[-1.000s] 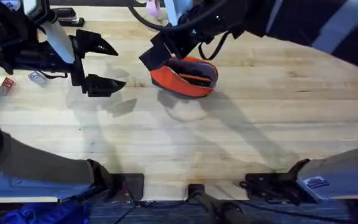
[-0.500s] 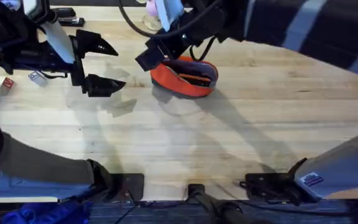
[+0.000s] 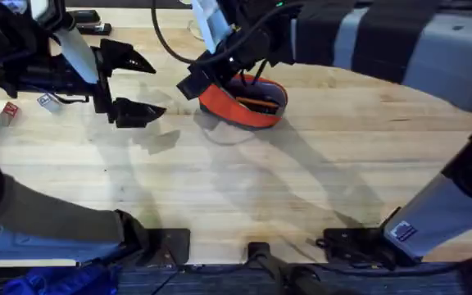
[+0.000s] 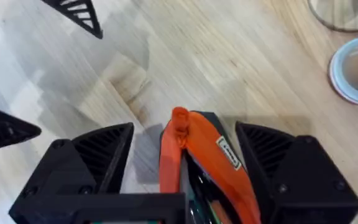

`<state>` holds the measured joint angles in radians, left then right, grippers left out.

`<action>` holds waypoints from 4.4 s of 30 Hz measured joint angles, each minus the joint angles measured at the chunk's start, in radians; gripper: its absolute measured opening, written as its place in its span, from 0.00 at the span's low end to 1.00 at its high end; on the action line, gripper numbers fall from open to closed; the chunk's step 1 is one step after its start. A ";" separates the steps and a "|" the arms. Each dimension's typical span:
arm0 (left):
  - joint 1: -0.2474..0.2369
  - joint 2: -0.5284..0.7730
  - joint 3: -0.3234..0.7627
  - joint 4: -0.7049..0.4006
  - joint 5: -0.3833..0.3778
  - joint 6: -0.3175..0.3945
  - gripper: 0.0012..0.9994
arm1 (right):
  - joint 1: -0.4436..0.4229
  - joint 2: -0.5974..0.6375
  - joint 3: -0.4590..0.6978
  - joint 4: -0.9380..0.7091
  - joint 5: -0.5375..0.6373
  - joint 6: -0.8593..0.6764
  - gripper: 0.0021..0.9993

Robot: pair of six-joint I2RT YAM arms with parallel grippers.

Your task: Unzip the bag, pick up the pens from the table one at a time and place them inside, then zip the bag closed.

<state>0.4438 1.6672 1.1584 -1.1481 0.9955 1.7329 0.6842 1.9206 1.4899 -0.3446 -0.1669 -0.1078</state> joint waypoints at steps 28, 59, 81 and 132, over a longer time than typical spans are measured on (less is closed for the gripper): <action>0.000 0.000 0.000 0.000 0.000 0.000 0.99 | 0.000 0.050 0.000 0.030 -0.006 0.004 0.41; 0.000 0.000 0.000 0.000 0.000 0.000 0.99 | 0.000 0.050 0.000 0.068 -0.006 0.004 0.03; -0.027 0.001 0.000 -0.003 0.035 0.000 0.99 | 0.005 -0.020 0.000 -0.016 -0.006 0.004 0.03; -0.276 0.283 0.000 0.288 0.255 -0.080 0.04 | 0.012 -0.020 0.000 -0.032 -0.007 -0.013 0.03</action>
<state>0.1680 1.9503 1.1584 -0.8600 1.2510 1.6527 0.6961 1.9007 1.4899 -0.3763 -0.1737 -0.1204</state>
